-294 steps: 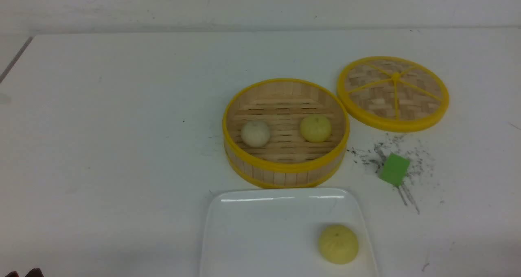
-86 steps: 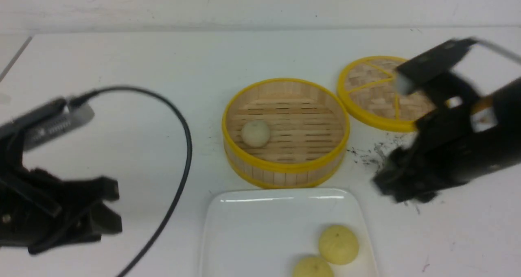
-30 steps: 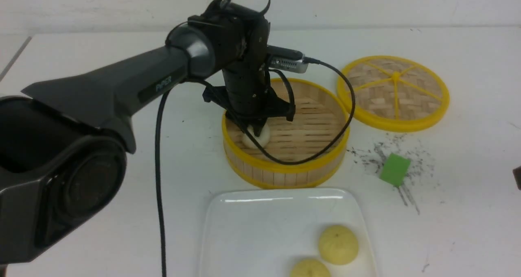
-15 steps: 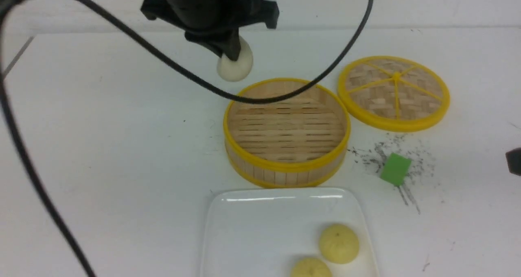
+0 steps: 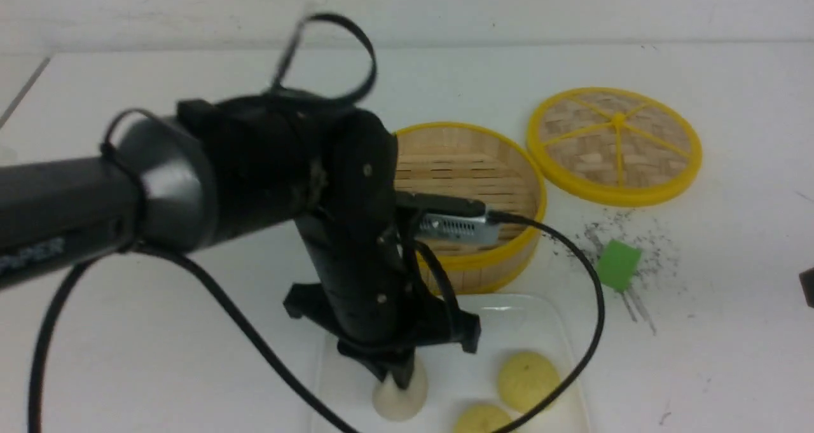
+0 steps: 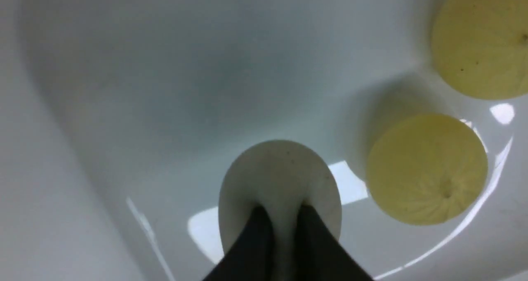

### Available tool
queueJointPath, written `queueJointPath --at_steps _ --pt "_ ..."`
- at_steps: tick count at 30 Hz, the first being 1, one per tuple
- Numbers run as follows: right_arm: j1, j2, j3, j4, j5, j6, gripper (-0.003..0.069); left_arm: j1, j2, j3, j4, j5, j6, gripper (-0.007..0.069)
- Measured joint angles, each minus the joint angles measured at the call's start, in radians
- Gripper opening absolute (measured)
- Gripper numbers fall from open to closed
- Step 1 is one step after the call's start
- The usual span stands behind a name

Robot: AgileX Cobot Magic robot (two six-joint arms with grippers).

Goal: Put the steamed buns into the plate on the white tablecloth.

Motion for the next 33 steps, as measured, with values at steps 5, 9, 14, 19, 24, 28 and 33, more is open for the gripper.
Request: queueJointPath --at_steps 5,9,14,19,24,28,33 --pt "0.0 -0.131 0.0 0.0 0.066 0.0 0.003 -0.006 0.053 0.001 0.008 -0.06 -0.037 0.0244" --pt "0.0 -0.259 0.0 -0.004 0.128 0.0 0.003 -0.006 0.068 0.001 0.013 -0.07 -0.037 0.036" --pt "0.0 -0.487 0.0 -0.027 0.239 0.0 0.003 -0.006 0.067 -0.023 0.013 -0.064 -0.037 0.0459" --pt "0.0 -0.649 -0.001 -0.04 0.269 0.0 0.0034 -0.006 0.031 -0.078 0.017 -0.053 -0.033 0.0463" --pt "0.0 -0.706 0.024 -0.096 0.222 0.0 0.0036 -0.006 -0.004 -0.112 0.043 -0.048 -0.033 0.0434" --pt "0.0 -0.716 0.203 -0.142 -0.014 0.0 -0.0004 -0.006 -0.011 -0.118 0.055 -0.046 -0.04 0.0368" --pt "0.0 -0.714 0.397 -0.151 -0.329 0.025 -0.0017 -0.006 -0.011 -0.118 0.059 -0.059 -0.047 0.0241"
